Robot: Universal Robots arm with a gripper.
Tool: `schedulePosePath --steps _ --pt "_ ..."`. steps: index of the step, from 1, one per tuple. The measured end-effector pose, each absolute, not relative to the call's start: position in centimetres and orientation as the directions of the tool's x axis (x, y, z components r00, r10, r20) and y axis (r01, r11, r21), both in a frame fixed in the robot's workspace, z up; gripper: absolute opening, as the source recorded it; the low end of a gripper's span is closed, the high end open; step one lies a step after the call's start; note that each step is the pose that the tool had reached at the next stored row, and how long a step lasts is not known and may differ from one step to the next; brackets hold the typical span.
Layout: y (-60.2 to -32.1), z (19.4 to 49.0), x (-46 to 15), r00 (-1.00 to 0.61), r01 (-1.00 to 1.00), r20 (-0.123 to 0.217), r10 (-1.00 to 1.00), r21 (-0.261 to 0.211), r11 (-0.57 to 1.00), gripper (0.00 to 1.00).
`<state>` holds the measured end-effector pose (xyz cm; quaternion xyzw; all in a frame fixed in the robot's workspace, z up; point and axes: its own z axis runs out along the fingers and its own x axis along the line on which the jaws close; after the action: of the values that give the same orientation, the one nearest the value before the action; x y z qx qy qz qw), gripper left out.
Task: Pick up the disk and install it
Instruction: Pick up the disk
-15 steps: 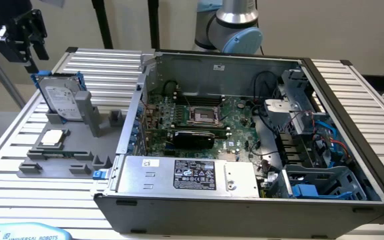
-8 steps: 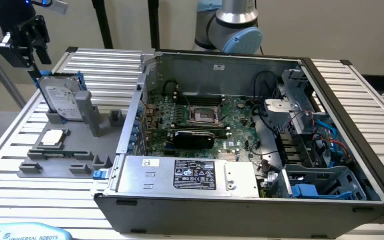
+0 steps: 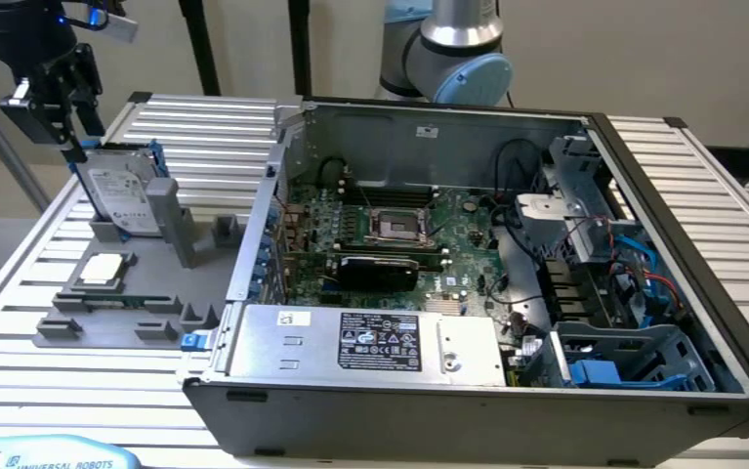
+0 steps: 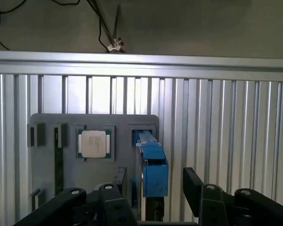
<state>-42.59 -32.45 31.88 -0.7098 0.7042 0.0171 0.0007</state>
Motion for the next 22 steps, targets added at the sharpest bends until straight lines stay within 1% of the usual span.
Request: schedulePosePath --steps 16,22 --pt "-32.5 29.2 -42.6 -0.006 -1.0 -0.029 -1.0 0.019 0.005 0.6" --pt "-32.9 28.9 -42.8 -0.005 -1.0 -0.044 -0.999 0.015 0.005 0.6"
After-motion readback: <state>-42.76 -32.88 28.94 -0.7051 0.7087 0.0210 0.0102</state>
